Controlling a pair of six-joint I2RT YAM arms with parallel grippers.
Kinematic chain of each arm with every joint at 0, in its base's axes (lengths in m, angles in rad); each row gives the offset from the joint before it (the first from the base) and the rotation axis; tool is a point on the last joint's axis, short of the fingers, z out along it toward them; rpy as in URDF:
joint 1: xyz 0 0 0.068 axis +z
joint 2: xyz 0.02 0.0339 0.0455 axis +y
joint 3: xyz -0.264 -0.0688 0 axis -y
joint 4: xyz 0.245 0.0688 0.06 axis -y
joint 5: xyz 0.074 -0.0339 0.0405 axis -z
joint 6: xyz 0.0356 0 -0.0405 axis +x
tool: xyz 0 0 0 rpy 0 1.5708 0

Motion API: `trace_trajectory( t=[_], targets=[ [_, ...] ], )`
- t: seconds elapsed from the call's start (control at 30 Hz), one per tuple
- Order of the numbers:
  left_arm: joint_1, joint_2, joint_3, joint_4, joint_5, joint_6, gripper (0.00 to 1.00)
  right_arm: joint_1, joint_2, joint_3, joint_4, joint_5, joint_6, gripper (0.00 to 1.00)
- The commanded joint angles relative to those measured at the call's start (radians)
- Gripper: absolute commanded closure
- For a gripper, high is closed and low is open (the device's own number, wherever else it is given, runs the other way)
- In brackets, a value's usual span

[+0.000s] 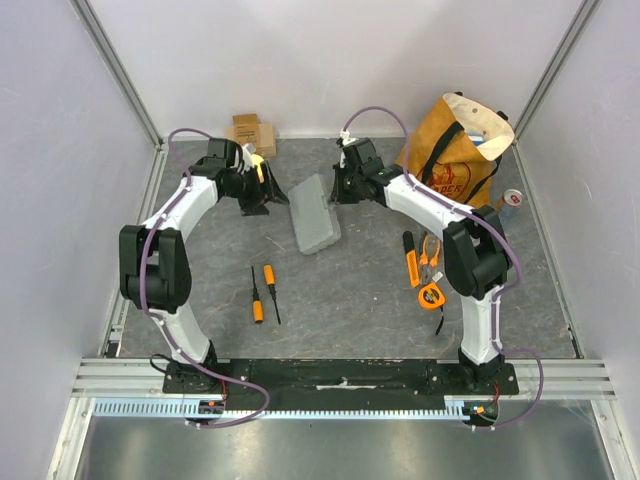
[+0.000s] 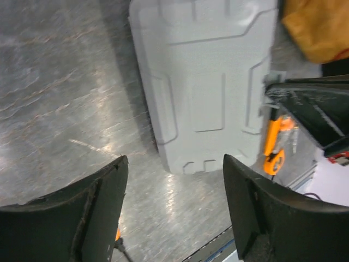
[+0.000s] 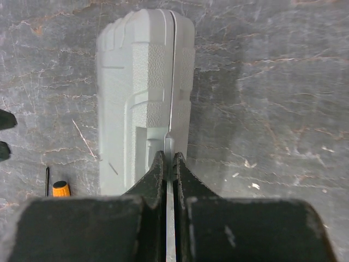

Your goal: Pack the tool kit

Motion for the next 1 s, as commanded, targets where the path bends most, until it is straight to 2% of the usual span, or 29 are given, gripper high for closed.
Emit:
trace_trajectory(
  t=[0.0, 0.2, 0.4, 0.67, 0.97],
  targets=[
    [-0.029, -0.058, 0.041, 0.117, 0.107, -0.075, 0.21, 0.014, -0.096, 0.059, -0.062, 0.089, -0.049, 1.00],
    [-0.080, 0.025, 0.034, 0.198, 0.163, -0.092, 0.18, 0.052, -0.108, 0.117, -0.136, 0.169, -0.067, 1.00],
    [-0.091, 0.045, -0.012, 0.292, 0.180, -0.138, 0.16, 0.075, -0.111, 0.154, -0.182, 0.232, -0.081, 1.00],
    [-0.089, 0.057, -0.009, 0.267, 0.110, -0.140, 0.16, 0.080, -0.120, 0.197, -0.220, 0.264, -0.092, 1.00],
    [-0.072, 0.065, -0.025, 0.240, 0.016, -0.167, 0.16, 0.065, -0.104, 0.167, -0.230, 0.288, -0.087, 1.00]
  ],
)
